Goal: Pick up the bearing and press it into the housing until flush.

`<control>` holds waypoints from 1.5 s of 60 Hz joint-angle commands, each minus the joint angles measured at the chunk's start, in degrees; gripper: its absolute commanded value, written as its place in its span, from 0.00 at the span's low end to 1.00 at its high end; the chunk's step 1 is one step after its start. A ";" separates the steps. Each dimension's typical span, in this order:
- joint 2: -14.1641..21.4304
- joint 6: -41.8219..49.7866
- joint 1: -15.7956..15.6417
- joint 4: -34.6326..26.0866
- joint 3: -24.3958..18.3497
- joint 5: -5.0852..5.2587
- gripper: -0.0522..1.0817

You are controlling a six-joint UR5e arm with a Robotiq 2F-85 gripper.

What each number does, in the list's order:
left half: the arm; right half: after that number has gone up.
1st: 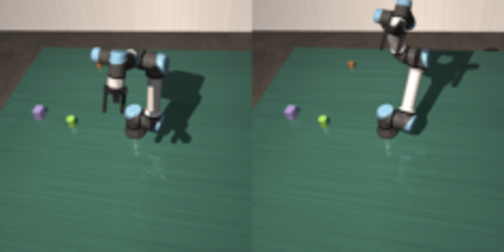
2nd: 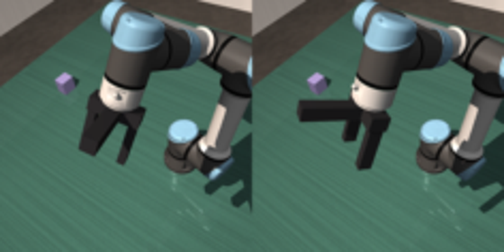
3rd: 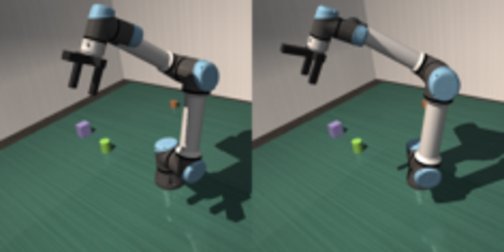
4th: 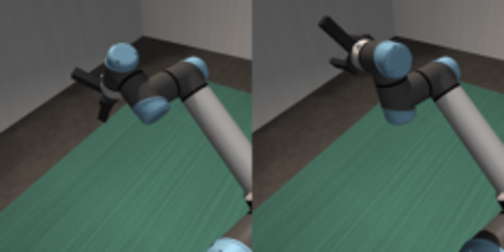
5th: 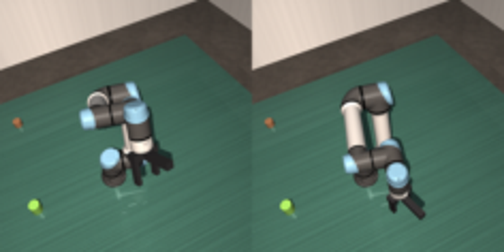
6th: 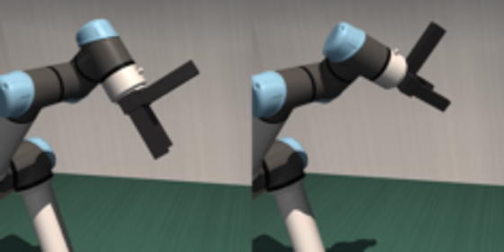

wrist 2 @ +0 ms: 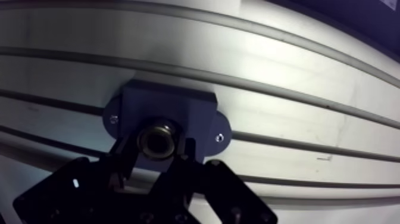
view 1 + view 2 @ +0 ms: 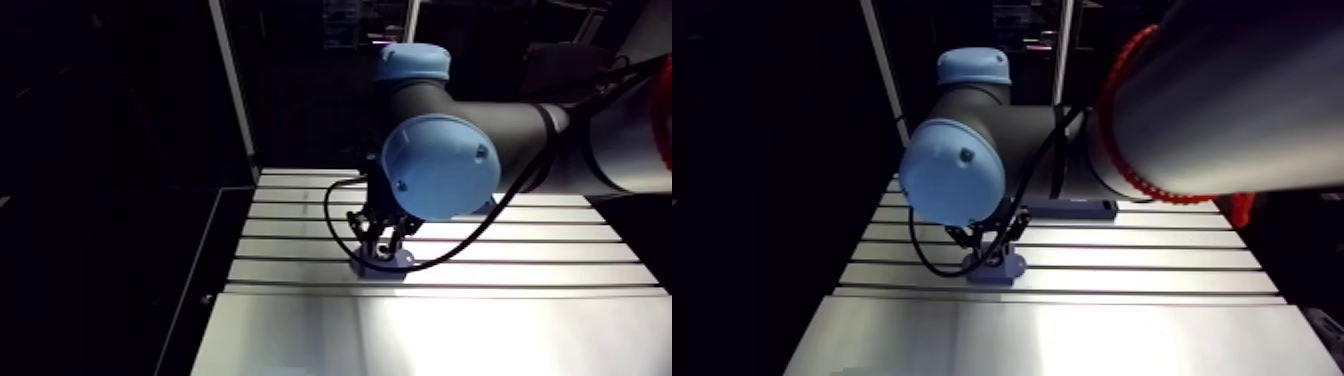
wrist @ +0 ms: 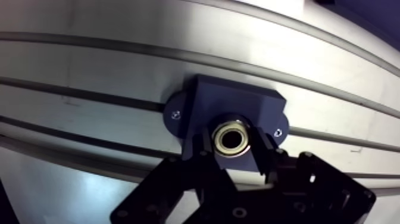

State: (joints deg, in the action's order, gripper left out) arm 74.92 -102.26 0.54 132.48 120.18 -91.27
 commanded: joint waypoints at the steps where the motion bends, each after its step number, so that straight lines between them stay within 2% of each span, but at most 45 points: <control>1: 0.00 0.00 0.15 0.02 0.17 0.00 0.72; 90: 0.00 -0.17 0.61 0.18 0.28 0.09 0.71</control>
State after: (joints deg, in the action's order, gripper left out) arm 74.92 -102.42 1.16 132.59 120.47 -91.19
